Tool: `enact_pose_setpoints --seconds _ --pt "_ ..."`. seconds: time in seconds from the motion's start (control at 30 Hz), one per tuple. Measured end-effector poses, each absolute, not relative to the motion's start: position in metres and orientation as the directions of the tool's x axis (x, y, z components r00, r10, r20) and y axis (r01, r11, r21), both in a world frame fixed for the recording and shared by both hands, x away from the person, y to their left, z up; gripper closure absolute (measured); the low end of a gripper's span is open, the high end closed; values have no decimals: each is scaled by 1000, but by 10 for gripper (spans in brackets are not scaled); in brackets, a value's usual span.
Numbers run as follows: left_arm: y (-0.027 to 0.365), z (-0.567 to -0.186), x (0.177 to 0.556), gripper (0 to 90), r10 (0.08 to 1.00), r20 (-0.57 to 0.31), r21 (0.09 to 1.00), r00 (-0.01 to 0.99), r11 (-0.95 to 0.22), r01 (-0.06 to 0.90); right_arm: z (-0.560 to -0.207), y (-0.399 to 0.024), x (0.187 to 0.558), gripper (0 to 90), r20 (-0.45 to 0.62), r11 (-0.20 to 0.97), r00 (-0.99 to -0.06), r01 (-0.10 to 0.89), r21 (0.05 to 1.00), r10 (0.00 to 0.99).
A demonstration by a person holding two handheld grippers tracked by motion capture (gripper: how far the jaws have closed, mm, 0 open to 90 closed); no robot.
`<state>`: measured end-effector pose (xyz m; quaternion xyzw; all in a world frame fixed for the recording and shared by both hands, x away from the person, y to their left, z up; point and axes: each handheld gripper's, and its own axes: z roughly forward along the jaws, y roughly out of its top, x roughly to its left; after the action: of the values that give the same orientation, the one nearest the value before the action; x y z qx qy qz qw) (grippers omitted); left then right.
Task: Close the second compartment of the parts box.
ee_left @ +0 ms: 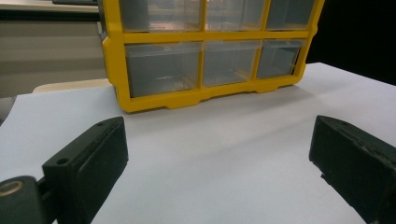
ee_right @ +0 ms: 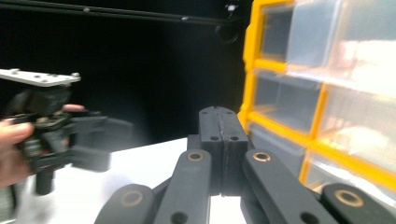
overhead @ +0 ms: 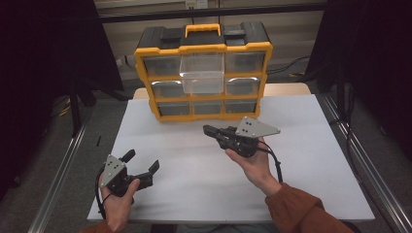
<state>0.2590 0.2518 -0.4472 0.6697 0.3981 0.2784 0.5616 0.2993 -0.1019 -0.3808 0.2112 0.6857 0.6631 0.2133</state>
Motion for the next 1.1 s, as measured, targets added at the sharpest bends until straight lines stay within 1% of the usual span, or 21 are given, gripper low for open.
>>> enact_pose_setpoints --seconds 0.03,0.2,0.3,0.37,0.53,0.63,0.83,0.9,1.1 --pt "252 -447 259 46 843 -75 975 532 -49 216 -380 -101 303 900 -20 34 -816 -1 999 578" --pt "252 -448 259 46 843 -75 974 532 -51 219 -378 -97 318 900 6 -2 -806 7 1000 592" --pt "254 -447 259 42 846 -79 975 527 -45 218 -372 -97 325 900 4 -2 -805 4 1000 593" --pt "254 -448 259 41 843 -101 975 528 -21 220 -368 -97 328 900 3 -1 -803 3 1000 596" --pt "255 -448 260 32 843 -108 976 527 -11 217 -363 -101 338 900 3 3 -800 7 1000 601" --pt "256 -448 260 17 842 -96 977 531 -24 214 -361 -103 343 900 -3 8 -794 3 1000 608" --pt "258 -449 260 17 841 -88 976 534 -35 216 -357 -104 352 900 4 -3 -785 3 1000 620" --pt "256 -449 260 17 841 -97 975 533 -27 219 -356 -102 353 900 -6 7 -787 -2 1000 618" --pt "256 -449 259 19 849 -78 977 523 -40 211 -351 -99 361 900 -22 18 -786 -13 1000 618"
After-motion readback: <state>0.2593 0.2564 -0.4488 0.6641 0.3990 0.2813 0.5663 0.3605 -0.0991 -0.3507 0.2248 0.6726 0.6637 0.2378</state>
